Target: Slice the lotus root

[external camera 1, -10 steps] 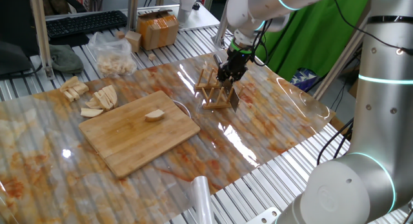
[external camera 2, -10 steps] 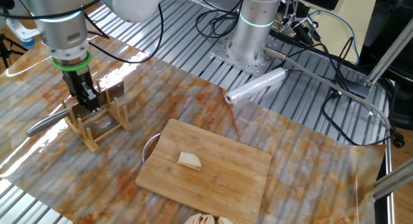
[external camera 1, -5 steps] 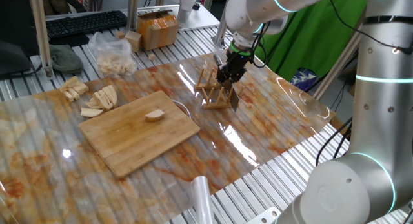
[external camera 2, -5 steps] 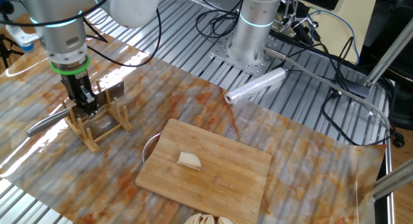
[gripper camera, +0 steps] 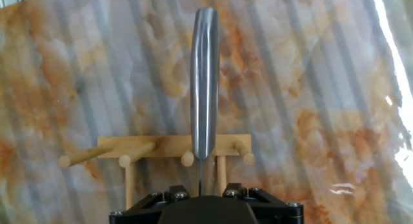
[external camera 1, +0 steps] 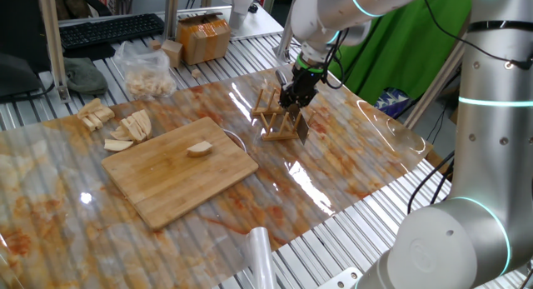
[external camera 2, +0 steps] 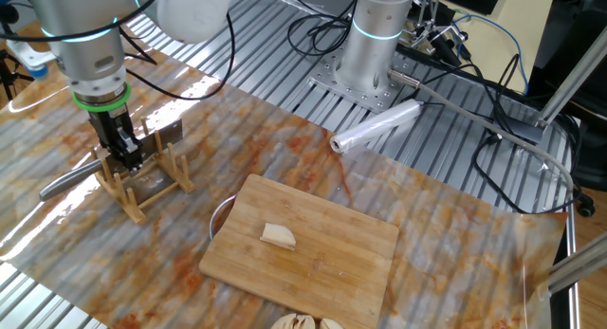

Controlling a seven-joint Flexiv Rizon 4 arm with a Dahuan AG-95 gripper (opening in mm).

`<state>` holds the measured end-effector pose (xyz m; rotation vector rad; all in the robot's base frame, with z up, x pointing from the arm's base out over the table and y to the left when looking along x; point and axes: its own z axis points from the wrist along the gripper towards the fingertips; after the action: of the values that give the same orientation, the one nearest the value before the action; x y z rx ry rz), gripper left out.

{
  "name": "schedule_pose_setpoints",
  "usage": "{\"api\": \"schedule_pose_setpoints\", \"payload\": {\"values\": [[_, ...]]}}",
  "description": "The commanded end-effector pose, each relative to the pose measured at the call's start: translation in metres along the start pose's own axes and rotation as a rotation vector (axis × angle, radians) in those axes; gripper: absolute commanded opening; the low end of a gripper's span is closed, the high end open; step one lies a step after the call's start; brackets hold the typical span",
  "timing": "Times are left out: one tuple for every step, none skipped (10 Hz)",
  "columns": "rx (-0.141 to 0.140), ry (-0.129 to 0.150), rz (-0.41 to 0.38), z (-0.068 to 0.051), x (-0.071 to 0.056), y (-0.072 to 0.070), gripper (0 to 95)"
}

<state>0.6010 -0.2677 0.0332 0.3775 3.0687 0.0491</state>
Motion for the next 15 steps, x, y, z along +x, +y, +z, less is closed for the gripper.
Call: {"api": "schedule_pose_setpoints", "payload": {"values": [[-0.003,-0.001,-0.004,0.0031,-0.0003,-0.0004,38.0],[-0.004,0.001,-0.006,0.0023,-0.0006,-0.0002,38.0],[-0.004,-0.001,-0.010,0.0021,-0.0007,-0.0002,19.0],[-0.005,-0.001,-0.012,0.0017,-0.0009,-0.0001,19.0],[-0.005,-0.002,-0.015,0.0016,-0.0009,-0.0001,0.0],[-0.005,-0.002,-0.016,0.0016,-0.0009,-0.0001,0.0],[-0.006,-0.003,-0.015,0.0011,-0.0011,0.0001,0.0],[-0.005,-0.009,-0.014,0.0011,-0.0011,0.0000,0.0],[0.001,-0.011,-0.011,0.0008,-0.0012,0.0001,0.0],[0.005,-0.014,-0.011,0.0010,-0.0011,0.0000,0.0],[-0.004,-0.018,-0.011,0.0010,-0.0012,0.0002,0.0],[-0.003,-0.022,-0.012,0.0008,-0.0012,0.0002,0.0],[-0.005,-0.028,-0.015,0.0008,-0.0013,0.0002,0.0],[-0.003,-0.030,-0.021,0.0004,-0.0014,0.0003,0.0],[-0.004,-0.032,-0.032,-0.0019,-0.0021,0.0008,0.0]]}}
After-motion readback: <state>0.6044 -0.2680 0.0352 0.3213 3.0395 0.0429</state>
